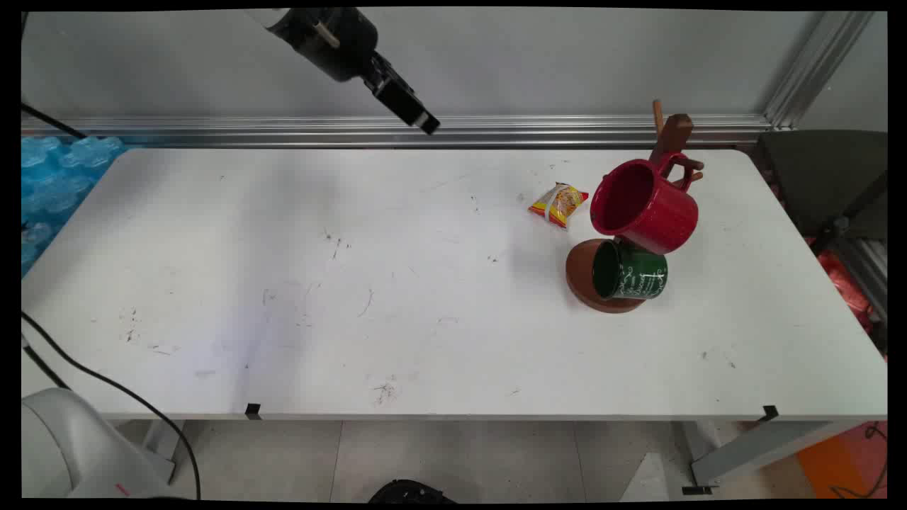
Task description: Pick up the red mug from the rack
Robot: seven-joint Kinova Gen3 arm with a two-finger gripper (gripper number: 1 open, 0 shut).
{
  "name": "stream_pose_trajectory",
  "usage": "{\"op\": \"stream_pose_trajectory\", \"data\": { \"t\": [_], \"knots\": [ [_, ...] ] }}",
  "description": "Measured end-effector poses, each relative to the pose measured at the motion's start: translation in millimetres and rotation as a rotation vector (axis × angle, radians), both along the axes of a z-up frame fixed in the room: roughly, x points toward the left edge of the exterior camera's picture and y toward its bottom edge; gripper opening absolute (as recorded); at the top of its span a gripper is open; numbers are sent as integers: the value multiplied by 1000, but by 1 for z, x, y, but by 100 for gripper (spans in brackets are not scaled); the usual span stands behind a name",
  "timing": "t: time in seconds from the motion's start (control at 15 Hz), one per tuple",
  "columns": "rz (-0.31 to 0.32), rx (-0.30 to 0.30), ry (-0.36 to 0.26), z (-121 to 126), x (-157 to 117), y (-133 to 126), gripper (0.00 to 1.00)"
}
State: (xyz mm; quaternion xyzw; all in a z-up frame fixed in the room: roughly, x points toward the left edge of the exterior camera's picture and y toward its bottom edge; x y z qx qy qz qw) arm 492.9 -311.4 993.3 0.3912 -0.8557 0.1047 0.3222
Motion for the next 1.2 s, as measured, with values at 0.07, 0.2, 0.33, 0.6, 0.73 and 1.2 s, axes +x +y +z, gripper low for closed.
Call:
{"op": "stream_pose_trajectory", "data": {
  "t": [0.07, 0.2, 0.33, 0.6, 0.73, 1.2],
  "knots": [
    [-30, 10, 8, 2, -7, 5, 100],
    [-87, 27, 32, 8, -24, 14, 100],
    [-134, 42, 59, 14, -44, 21, 100],
    [-190, 66, 115, 20, -84, 31, 100],
    [-203, 73, 142, 21, -106, 32, 100],
    [-184, 84, 180, 1, -154, 24, 100]
  ]
}}
